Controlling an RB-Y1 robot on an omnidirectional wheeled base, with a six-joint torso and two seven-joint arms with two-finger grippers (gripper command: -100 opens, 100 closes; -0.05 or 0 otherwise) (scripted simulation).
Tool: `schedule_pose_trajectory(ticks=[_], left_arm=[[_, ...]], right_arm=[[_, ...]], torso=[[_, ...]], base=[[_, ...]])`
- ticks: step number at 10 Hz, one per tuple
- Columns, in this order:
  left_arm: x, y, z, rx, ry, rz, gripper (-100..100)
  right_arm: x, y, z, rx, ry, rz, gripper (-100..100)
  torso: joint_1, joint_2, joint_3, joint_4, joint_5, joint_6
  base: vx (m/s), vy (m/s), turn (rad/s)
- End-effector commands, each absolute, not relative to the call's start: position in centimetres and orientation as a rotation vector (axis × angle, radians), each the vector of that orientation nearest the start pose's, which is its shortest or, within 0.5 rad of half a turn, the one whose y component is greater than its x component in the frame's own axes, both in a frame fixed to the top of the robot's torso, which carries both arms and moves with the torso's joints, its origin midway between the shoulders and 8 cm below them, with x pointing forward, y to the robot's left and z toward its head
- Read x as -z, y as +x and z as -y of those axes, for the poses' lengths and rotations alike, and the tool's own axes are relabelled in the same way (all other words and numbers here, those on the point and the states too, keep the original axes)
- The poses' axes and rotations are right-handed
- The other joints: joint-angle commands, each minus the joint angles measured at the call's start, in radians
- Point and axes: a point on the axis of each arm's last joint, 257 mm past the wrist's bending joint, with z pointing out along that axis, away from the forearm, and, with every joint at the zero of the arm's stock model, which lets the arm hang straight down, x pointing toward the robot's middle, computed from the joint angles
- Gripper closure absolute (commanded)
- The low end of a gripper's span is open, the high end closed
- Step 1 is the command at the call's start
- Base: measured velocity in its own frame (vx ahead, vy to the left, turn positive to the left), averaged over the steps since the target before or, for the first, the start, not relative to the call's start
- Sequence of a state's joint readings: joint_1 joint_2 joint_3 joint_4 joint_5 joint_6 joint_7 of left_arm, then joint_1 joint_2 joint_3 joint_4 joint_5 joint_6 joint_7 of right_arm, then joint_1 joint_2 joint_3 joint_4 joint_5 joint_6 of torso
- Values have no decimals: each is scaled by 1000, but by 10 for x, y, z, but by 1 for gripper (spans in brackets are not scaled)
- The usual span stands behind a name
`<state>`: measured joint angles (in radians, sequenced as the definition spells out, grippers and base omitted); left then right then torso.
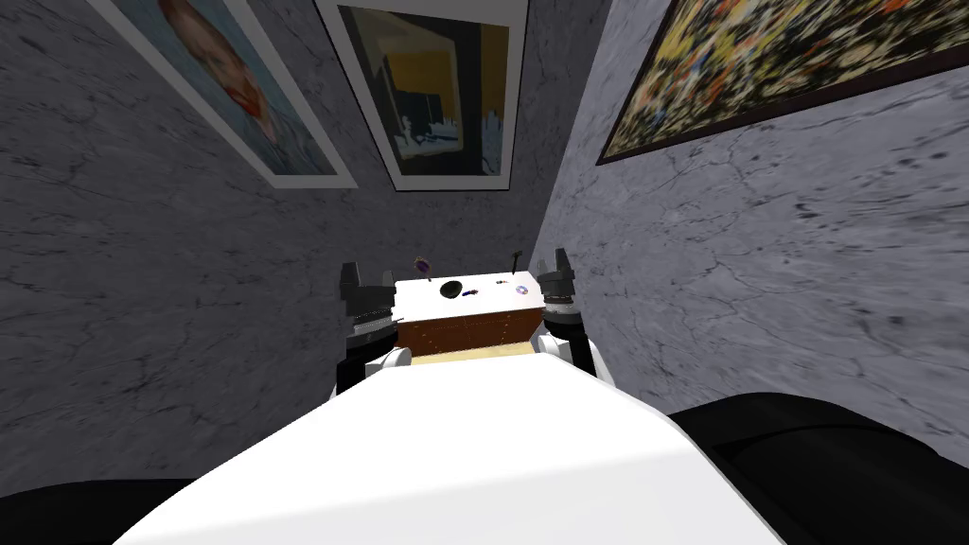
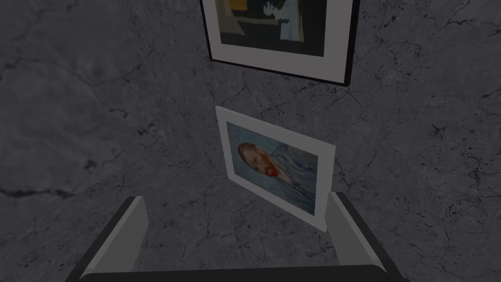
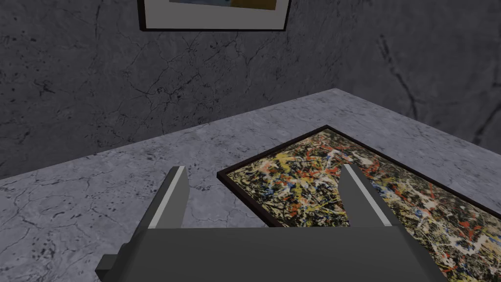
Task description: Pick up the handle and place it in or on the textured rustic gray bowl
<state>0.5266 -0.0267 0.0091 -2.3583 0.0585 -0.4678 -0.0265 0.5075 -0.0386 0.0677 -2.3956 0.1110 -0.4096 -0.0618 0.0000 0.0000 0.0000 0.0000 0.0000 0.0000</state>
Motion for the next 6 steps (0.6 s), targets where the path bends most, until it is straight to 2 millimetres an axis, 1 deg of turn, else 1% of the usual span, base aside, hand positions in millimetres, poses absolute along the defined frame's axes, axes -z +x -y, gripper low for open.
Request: schedule_pose_trajectory(ticks=[1,3,5,6], left_arm=[[-41,334,-290,1297,-674,-587,-100],[-32,343,-290,1284,-677,-660,-100],[-19,354,-293,1263,-694,-735,-100],[-17,356,-293,1260,-703,-742,-100]], right_arm=[[-54,339,240,-1354,582,-679,0],[-54,339,240,-1354,582,-679,0],[-54,339,240,-1354,582,-679,0],[-54,339,240,-1354,582,-679,0]], torso=[[0,0,0,0,0,0],[-1,0,0,0,0,0],[-2,0,0,0,0,0],[-2,-1,0,0,-1,0]], base=[[3,-9,-86],[4,-18,-143],[7,-36,-185],[9,-24,-59]])
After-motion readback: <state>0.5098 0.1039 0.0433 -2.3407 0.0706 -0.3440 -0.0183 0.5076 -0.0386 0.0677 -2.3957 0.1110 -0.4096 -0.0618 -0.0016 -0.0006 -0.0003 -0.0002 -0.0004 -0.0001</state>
